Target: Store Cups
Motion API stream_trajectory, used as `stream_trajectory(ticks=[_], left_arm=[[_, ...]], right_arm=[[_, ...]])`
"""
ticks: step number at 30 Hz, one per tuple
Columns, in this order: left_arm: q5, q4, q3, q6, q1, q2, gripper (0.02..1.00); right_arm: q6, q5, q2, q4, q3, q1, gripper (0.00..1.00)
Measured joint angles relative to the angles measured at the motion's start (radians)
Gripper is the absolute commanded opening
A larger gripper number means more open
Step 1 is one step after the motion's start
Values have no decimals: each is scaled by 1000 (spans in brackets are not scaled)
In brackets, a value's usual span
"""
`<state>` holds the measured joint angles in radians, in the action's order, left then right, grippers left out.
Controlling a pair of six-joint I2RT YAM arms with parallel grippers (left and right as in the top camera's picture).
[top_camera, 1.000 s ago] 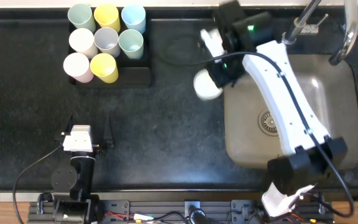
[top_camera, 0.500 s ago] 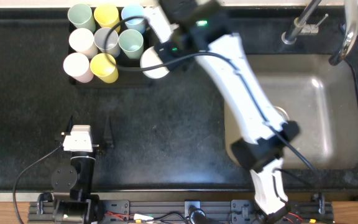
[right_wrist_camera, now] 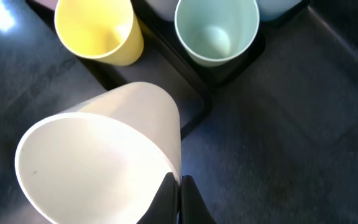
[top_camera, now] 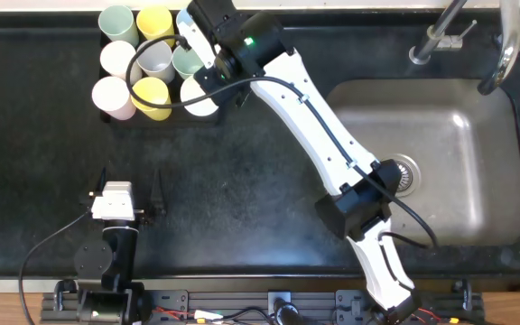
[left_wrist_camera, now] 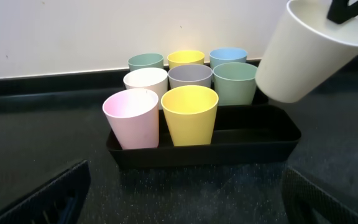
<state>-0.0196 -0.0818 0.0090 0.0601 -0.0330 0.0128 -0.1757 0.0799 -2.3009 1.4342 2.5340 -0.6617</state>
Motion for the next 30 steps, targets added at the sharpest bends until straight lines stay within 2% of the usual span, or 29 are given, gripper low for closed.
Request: stream_trajectory(ticks=[30], left_arm=[[0,0,0,0,0,0,998]], right_arm=[[7,-2,-155,-72,1,1,45]])
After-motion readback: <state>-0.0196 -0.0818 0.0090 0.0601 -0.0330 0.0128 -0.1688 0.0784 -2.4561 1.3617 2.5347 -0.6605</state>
